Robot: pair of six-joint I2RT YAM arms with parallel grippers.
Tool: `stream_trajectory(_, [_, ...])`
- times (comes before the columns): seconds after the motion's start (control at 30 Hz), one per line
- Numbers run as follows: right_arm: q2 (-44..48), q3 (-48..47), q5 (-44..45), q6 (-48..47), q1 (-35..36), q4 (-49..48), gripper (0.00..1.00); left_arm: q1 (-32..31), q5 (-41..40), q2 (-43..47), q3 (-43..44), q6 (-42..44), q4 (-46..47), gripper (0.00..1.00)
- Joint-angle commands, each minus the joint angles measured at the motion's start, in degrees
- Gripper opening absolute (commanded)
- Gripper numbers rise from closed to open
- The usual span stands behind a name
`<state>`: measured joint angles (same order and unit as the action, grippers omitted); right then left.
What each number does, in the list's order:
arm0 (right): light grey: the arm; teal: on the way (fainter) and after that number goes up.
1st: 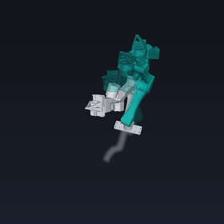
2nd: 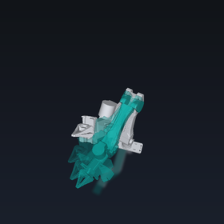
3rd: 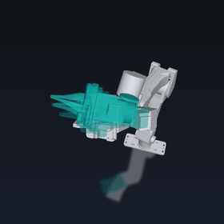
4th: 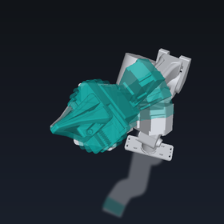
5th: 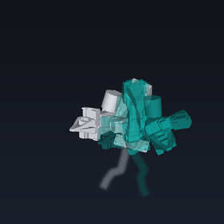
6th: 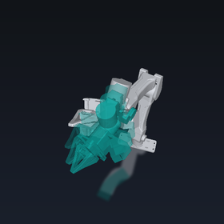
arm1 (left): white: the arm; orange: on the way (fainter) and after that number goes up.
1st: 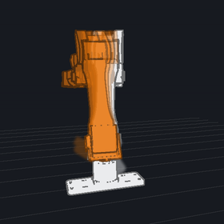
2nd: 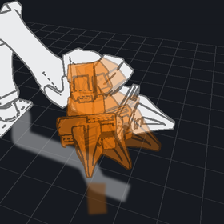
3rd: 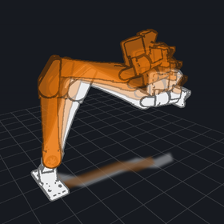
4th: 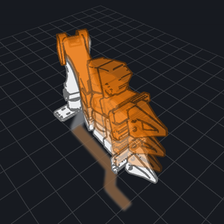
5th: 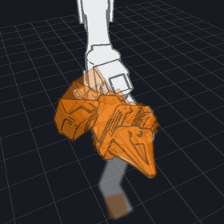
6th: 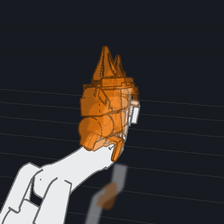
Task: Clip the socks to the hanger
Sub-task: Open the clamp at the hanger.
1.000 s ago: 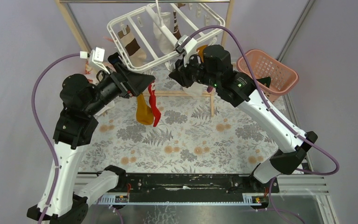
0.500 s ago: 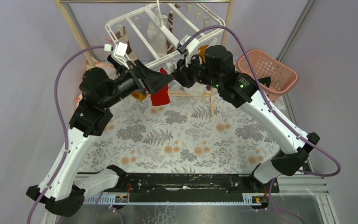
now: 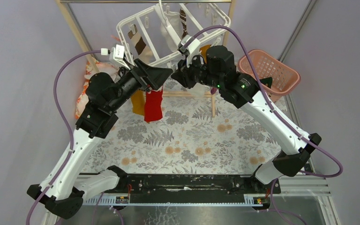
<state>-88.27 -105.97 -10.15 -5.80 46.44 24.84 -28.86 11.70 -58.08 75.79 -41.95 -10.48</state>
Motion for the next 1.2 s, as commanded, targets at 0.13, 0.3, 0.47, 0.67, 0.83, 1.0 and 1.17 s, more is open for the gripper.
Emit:
stream_trajectory(0.13, [1.26,0.33,-3.47,0.93,0.23,1.35,0.00,-0.28,-2.86,-1.82,-1.28,0.27,9.11,0.87])
stream_trajectory(0.3, [1.35,0.24,-3.95,1.14,0.19,1.60,0.00,-0.28,-3.39,-2.60,-1.45,0.29,10.16,0.86])
stream_trajectory(0.47, [1.43,0.37,-4.00,0.99,0.23,1.66,0.00,-0.32,-3.06,-3.99,-2.30,-0.56,12.21,0.86])
stream_trajectory(0.67, [1.44,-0.04,-4.80,0.71,0.18,2.56,0.00,-0.53,-2.70,-5.95,-4.24,-0.55,16.80,0.82])
stream_trajectory(0.83, [1.65,-1.25,-5.14,0.96,0.18,4.56,0.00,-0.92,-3.84,-6.88,-4.97,0.87,18.24,0.82])
stream_trajectory(1.0, [2.62,-1.78,-5.38,0.88,0.23,5.49,0.00,-1.17,-4.83,-6.87,-5.44,1.99,19.11,0.81])
stream_trajectory(1.17, [3.06,-2.04,-6.40,1.05,0.21,5.66,0.00,-1.46,-5.06,-7.26,-5.40,2.96,19.44,0.74])
